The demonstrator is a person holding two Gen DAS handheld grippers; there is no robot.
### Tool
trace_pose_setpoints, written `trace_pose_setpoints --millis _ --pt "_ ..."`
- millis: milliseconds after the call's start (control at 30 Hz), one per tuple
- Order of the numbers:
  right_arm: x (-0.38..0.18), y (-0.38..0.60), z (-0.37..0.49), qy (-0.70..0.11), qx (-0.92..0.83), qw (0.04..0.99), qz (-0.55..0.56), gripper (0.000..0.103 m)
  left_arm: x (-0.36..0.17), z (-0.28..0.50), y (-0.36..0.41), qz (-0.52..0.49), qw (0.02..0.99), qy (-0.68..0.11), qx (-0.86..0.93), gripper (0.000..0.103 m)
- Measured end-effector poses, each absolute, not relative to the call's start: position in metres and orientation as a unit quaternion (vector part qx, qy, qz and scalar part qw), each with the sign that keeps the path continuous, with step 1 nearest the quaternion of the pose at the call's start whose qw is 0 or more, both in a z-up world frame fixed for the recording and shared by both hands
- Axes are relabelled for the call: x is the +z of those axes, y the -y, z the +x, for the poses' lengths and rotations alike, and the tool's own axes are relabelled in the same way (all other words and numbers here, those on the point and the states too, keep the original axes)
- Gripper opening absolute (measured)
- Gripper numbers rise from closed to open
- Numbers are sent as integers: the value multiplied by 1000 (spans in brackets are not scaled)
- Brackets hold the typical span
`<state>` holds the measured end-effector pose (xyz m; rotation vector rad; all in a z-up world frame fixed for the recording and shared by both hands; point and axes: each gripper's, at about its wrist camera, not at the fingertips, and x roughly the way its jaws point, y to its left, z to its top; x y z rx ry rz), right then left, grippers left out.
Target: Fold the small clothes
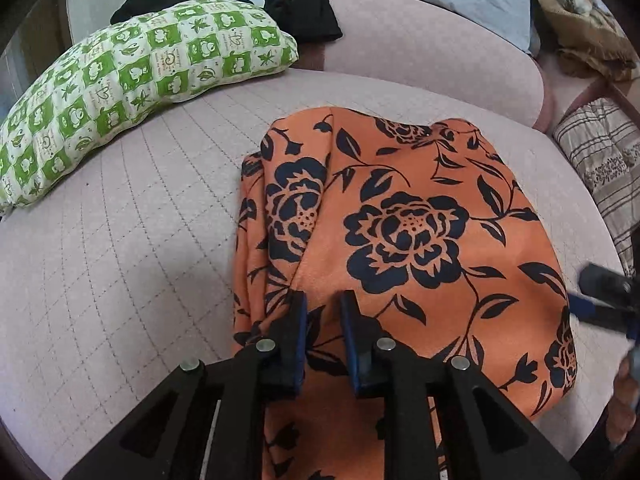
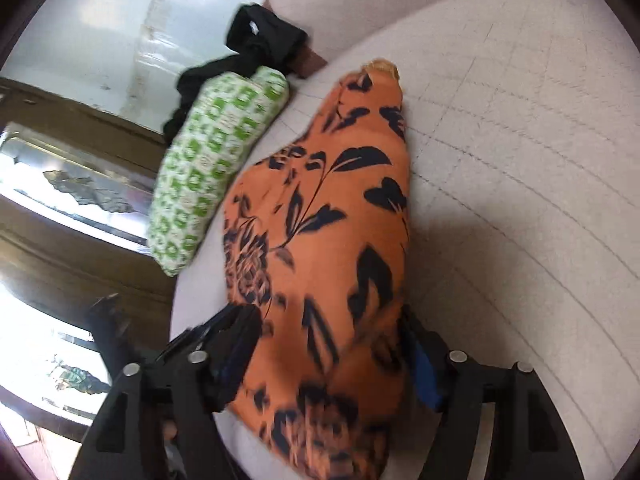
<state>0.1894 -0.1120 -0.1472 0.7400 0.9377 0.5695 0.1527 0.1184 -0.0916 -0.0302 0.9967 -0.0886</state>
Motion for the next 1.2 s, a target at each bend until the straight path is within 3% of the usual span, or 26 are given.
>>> trace_pose_setpoints --millis 33,67,133,200,300,367,533,633,667,700,733,767,833,900,967,1067,1133,1167,1200 --pt "-152 117 184 -433 260 784 361 80 -93 153 -121 -21 878 -477 -43 19" --pt "-162 117 182 -447 264 766 379 69 -93 153 -122 -25 879 -474 -42 19" --pt "-170 102 179 -477 281 752 358 34 -95 153 -126 -28 882 -469 -44 19" --pt "-157 93 170 -468 275 775 324 26 -96 151 -128 -36 882 -467 -49 19" --pt "-151 91 168 -465 247 796 299 30 -98 152 -128 -44 883 -465 -54 18" --pt "-164 91 174 -494 242 786 283 58 -97 153 -128 -42 885 -459 -58 18" --pt "-154 130 188 -431 238 779 387 77 -99 152 -132 -55 887 -454 -67 18" --pt "-160 125 230 -449 248 750 419 76 -99 150 -133 -58 888 -450 -72 17" --pt "-166 120 247 -460 252 739 422 65 -100 151 -134 -61 888 -450 -74 17" --pt "-172 118 259 -469 251 732 426 44 -100 150 -136 -63 887 -450 -74 17" --pt "-166 111 266 -472 247 740 410 31 -100 151 -138 -69 887 -451 -76 17" --pt "-152 104 262 -462 244 769 368 28 -101 150 -139 -73 886 -451 -76 17" --pt "-124 85 247 -438 237 818 288 28 -101 151 -140 -79 885 -451 -79 17" --pt "-132 85 249 -452 215 821 274 34 -100 151 -137 -73 887 -450 -78 17" --pt "-147 97 253 -469 220 792 323 51 -100 150 -137 -71 888 -448 -80 17" --pt "-141 110 254 -428 223 800 357 79 -100 151 -139 -78 886 -450 -80 17" --pt "-145 116 271 -423 224 789 385 81 -100 151 -138 -72 887 -448 -79 17" --pt "-151 114 280 -437 230 777 390 73 -100 151 -138 -70 888 -447 -79 17" --pt "-159 109 294 -464 229 765 384 50 -100 151 -139 -71 888 -448 -79 17"
